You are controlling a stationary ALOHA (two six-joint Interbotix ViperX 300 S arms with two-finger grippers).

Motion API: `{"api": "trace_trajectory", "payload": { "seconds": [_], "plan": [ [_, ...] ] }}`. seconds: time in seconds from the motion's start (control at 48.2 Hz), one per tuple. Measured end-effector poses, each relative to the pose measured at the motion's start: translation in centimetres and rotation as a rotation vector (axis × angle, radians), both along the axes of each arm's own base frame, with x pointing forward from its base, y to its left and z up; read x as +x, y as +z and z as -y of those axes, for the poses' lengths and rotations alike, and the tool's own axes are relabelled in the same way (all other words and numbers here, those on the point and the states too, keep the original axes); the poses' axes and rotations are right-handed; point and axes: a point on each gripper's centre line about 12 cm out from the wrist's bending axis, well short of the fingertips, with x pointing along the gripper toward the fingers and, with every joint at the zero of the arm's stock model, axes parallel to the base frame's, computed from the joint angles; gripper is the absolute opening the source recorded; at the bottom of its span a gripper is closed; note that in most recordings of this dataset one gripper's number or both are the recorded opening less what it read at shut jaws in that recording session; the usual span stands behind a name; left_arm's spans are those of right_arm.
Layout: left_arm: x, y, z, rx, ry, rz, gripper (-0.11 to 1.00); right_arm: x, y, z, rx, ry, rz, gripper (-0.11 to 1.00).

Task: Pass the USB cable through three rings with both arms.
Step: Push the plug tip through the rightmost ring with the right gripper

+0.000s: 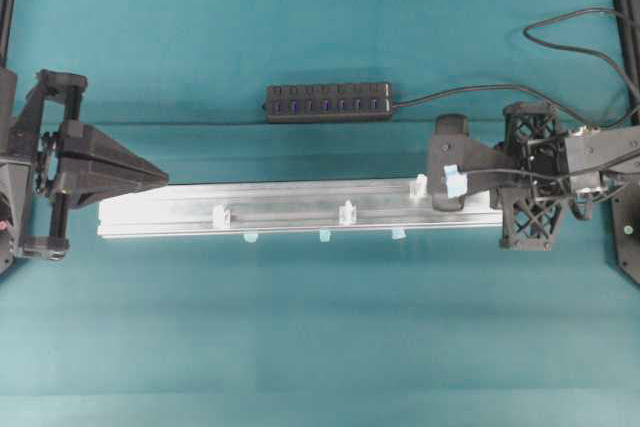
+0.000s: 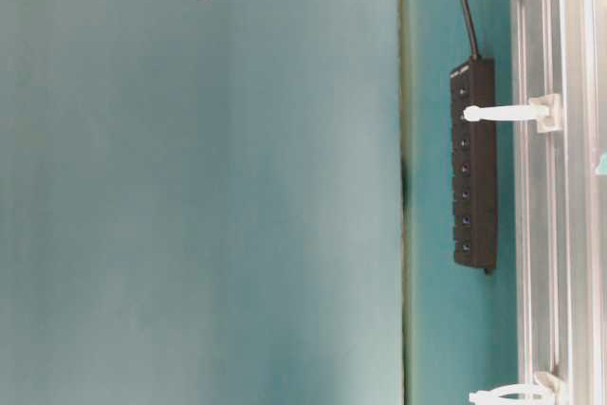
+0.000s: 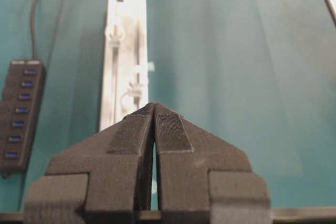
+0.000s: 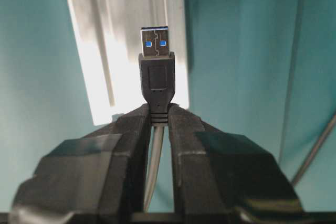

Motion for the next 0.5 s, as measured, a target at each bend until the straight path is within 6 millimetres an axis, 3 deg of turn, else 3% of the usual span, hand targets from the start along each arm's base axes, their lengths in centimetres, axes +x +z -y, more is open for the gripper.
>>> {"api": "trace_trajectory", "payload": {
  "seconds": [0.498],
  "plan": [
    [0.1, 0.0, 0.0, -0.001, 0.002, 0.000, 0.02, 1.1, -1.9, 0.6, 0.012, 0.005, 0.032, -0.06]
  ]
}}
